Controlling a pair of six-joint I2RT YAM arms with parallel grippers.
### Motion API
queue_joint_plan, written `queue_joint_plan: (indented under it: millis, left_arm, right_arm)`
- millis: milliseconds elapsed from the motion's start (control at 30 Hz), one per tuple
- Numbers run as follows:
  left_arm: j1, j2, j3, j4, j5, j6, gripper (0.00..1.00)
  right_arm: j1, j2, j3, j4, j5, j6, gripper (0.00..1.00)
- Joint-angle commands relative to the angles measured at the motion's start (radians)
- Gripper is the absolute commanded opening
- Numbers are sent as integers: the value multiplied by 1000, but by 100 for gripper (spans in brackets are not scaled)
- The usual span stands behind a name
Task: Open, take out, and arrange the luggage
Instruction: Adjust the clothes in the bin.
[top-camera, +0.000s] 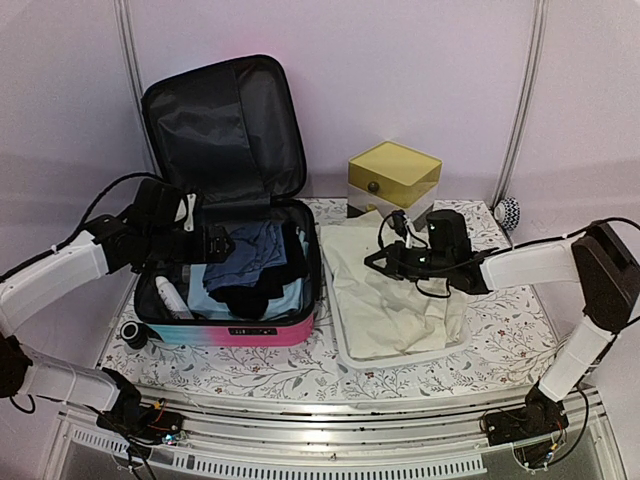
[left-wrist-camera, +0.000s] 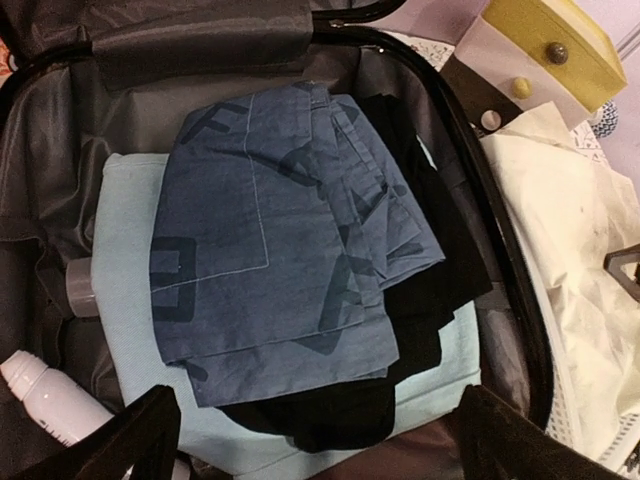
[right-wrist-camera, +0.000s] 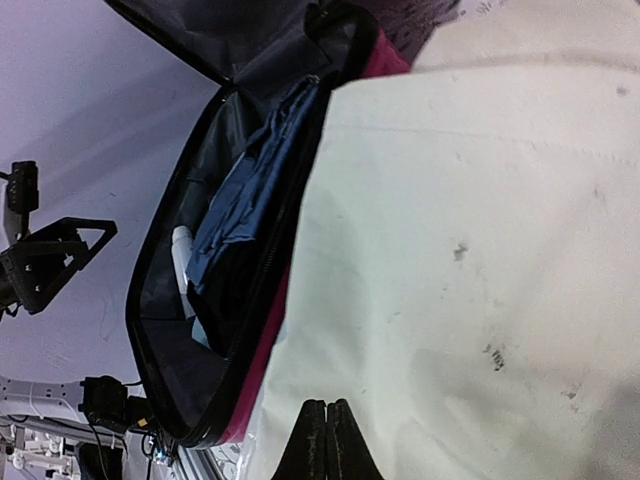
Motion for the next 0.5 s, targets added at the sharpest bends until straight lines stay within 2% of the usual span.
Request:
queue_joint_plan:
  millis: [0,167,467]
  left_arm:
    - [46,-1,-32,19,41,12,98]
    - [66,27,-50,32,39,34,98]
    - [52,83,-21,35,41,82,92]
  right_arm:
    - [5,107,10,85,30,41,2]
    - [6,158,-17,91,66,47,2]
    - [5,-31,12,-43,106,-40,3]
